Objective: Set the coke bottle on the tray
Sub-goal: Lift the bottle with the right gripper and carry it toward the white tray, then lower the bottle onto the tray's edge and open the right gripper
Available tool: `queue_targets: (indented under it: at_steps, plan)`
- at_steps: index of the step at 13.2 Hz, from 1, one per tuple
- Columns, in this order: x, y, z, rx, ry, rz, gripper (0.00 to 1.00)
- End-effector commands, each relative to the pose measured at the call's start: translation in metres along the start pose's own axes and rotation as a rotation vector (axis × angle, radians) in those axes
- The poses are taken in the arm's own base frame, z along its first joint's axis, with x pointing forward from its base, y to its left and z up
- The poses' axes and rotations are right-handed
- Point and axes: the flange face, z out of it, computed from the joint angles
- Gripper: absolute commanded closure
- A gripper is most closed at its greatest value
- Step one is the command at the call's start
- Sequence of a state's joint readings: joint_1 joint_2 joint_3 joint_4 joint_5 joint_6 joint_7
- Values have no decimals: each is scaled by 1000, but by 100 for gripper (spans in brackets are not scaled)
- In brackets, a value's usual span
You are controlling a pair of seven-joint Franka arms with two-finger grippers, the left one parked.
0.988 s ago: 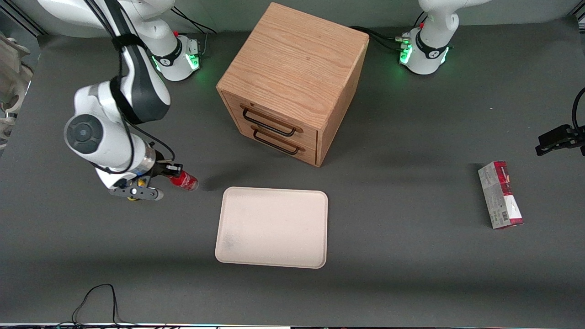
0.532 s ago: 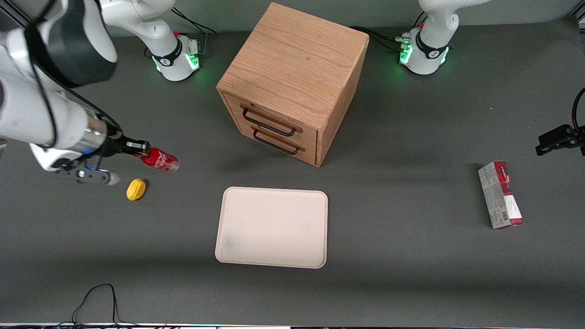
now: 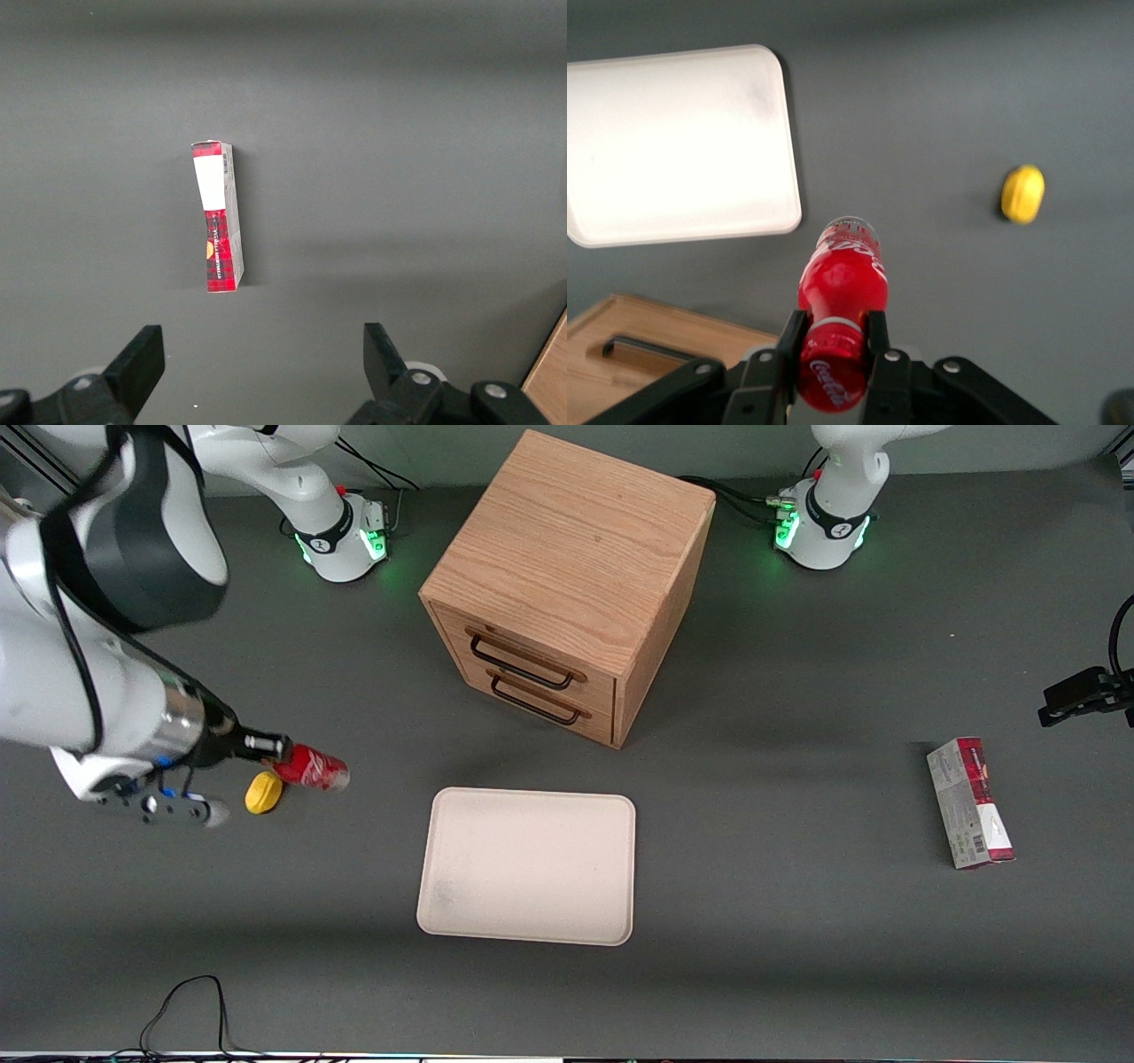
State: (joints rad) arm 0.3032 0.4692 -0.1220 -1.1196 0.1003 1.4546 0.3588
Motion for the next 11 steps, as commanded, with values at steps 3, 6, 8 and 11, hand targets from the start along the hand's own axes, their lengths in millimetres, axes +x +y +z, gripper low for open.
queue_targets:
  at_steps: [3, 6, 8, 11]
  plan:
    - [69, -40, 32, 72, 171, 71, 100]
    - [87, -71, 80, 101, 200, 47, 100]
    - [89, -88, 96, 106, 218, 31, 100]
    - [95, -115, 131, 125, 243, 87, 100]
